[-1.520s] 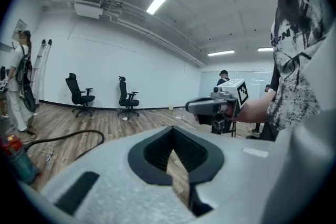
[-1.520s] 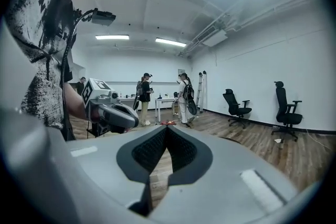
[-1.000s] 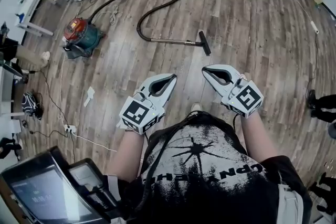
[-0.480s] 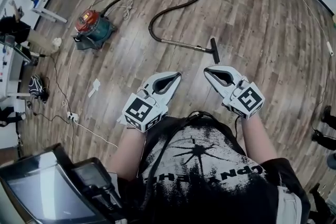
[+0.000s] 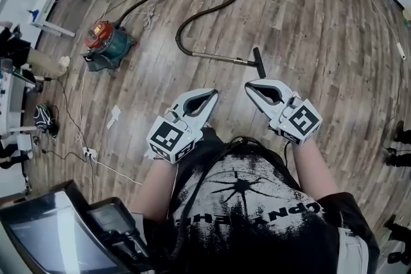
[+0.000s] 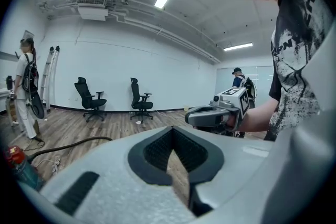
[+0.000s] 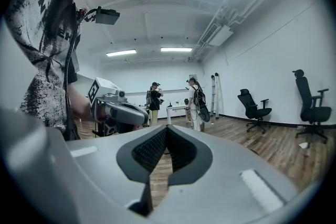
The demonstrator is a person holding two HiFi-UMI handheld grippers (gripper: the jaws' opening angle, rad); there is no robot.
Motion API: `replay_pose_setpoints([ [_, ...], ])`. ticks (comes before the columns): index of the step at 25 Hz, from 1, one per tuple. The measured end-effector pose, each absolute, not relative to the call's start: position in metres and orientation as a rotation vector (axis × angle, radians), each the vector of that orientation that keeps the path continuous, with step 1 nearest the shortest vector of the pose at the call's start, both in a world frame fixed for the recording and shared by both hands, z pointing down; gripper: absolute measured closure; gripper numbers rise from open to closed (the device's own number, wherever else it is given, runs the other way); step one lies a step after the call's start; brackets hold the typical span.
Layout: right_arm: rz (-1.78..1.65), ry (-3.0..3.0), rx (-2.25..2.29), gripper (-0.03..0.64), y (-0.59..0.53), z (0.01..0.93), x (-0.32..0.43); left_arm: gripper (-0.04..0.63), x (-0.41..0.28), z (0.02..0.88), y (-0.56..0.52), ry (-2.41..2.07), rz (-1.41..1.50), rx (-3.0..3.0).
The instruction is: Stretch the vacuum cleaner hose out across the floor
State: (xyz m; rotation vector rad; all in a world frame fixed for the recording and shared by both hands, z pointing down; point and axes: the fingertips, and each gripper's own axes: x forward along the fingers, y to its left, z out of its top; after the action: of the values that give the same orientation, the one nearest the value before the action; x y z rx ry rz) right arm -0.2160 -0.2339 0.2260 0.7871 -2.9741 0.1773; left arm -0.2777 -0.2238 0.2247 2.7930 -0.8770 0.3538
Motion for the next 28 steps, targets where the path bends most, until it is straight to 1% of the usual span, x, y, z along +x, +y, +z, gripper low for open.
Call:
replay_pose_setpoints([
  [5,0.191,-2.926,0.877,0.609,-0.263,0.237,-0.226,0.594,-0.289,0.230,-0.259,-0.773,0.351,2.822],
  [11,0.200,-2.882,1.078,0.609,-0.313,0.235,-0.245,0.594,-0.309,0.231,-0.315,-0.578,0.427,2.888],
  [18,0.128,-2.803,1.143,0.609,-0.372,0.240,-0.275,0.594,-0.332,0.236,-0.389,-0.441,0.350,2.893],
  [28,0.091,-2.688,1.316,0.610,-0.408,0.228,-0.296,0.594,-0.355,0.244,-0.423,-0.232,0.311,2.919],
])
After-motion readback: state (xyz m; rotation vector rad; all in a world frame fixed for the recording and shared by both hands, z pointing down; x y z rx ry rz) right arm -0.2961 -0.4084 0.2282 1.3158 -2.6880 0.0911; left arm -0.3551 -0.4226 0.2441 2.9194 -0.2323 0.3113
